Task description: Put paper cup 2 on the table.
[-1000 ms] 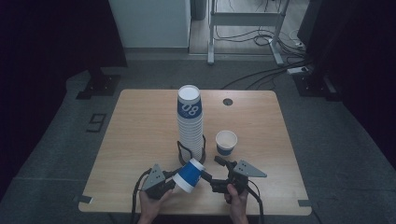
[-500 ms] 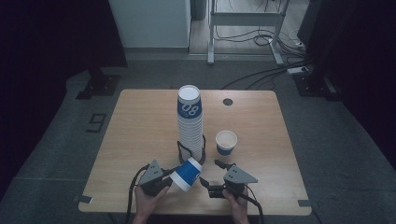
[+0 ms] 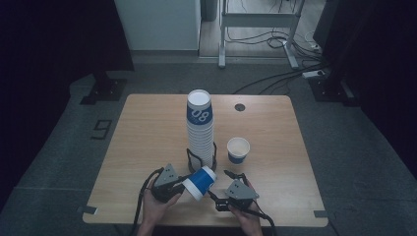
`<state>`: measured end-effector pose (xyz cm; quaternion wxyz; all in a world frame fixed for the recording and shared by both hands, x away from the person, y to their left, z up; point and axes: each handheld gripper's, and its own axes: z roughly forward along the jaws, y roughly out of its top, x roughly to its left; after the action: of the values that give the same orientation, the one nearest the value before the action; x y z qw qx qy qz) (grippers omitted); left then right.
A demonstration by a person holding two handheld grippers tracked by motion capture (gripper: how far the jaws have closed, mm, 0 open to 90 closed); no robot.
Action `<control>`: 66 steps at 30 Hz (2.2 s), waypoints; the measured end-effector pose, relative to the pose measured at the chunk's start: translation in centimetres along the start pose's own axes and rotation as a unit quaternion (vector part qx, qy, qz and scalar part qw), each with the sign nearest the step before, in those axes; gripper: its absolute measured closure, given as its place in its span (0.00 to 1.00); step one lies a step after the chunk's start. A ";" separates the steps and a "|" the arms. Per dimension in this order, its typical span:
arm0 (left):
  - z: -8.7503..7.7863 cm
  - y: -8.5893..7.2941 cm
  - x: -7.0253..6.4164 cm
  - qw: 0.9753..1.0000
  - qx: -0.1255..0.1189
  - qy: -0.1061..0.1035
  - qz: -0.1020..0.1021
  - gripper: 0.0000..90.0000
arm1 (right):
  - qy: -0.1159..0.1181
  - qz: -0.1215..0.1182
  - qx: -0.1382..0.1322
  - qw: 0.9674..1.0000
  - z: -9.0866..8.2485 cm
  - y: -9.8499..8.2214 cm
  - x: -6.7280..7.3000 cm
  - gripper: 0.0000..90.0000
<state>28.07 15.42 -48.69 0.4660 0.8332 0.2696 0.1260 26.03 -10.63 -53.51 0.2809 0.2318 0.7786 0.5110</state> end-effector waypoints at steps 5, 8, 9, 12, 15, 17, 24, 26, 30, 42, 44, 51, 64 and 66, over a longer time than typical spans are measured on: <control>0.3 0.9 0.0 0.999 0.033 -0.010 0.006 0.93 | -0.015 -0.039 0.013 0.999 0.2 0.1 0.6 0.15; 0.5 1.3 -0.1 0.999 0.045 -0.012 0.009 0.93 | -0.016 -0.056 0.015 0.998 0.2 0.1 0.7 0.14; 0.6 1.4 -0.1 0.999 0.050 -0.012 0.011 0.93 | -0.017 -0.062 0.016 0.998 0.2 0.1 0.7 0.14; 0.9 1.6 -0.2 0.998 0.063 -0.012 0.009 0.93 | -0.024 -0.079 0.024 0.996 0.1 0.1 0.8 0.14; 1.2 1.9 -0.1 0.997 0.076 -0.014 0.008 0.93 | -0.025 -0.092 0.026 0.995 0.1 0.1 0.9 0.14; 1.4 2.1 -0.2 0.996 0.086 -0.016 0.009 0.93 | -0.031 -0.102 0.031 0.994 0.2 0.1 1.0 0.13; 1.8 2.7 -0.2 0.993 0.115 -0.026 0.020 0.93 | -0.043 -0.130 0.031 0.990 0.3 0.2 1.3 0.14; 2.0 2.9 -0.4 0.992 0.123 -0.021 0.021 0.93 | -0.039 -0.139 0.030 0.989 0.3 0.3 1.4 0.14; 2.3 3.3 -0.5 0.990 0.137 -0.029 0.015 0.93 | -0.047 -0.164 0.034 0.985 0.3 0.4 1.6 0.13; 3.0 4.1 -0.3 0.983 0.179 -0.044 0.014 0.93 | -0.048 -0.211 0.035 0.976 0.6 0.4 2.2 0.13; 3.1 4.2 -0.3 0.981 0.187 -0.047 0.013 0.94 | -0.046 -0.215 0.036 0.975 0.7 0.4 2.3 0.12; 3.3 4.6 -0.5 0.979 0.197 -0.050 0.010 0.93 | -0.039 -0.223 0.030 0.973 0.9 0.7 2.5 0.07; 3.9 4.5 -1.0 0.981 0.186 -0.053 -0.002 0.94 | -0.025 -0.232 0.025 0.972 1.2 1.2 3.2 0.00; 3.9 4.6 -1.0 0.981 0.186 -0.051 -0.003 0.94 | -0.019 -0.233 0.020 0.972 1.3 1.4 3.5 0.00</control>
<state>30.55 10.13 -46.89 0.3160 0.9101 0.2664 0.0293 24.43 -6.99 -53.30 0.4023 0.0591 0.8159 0.4111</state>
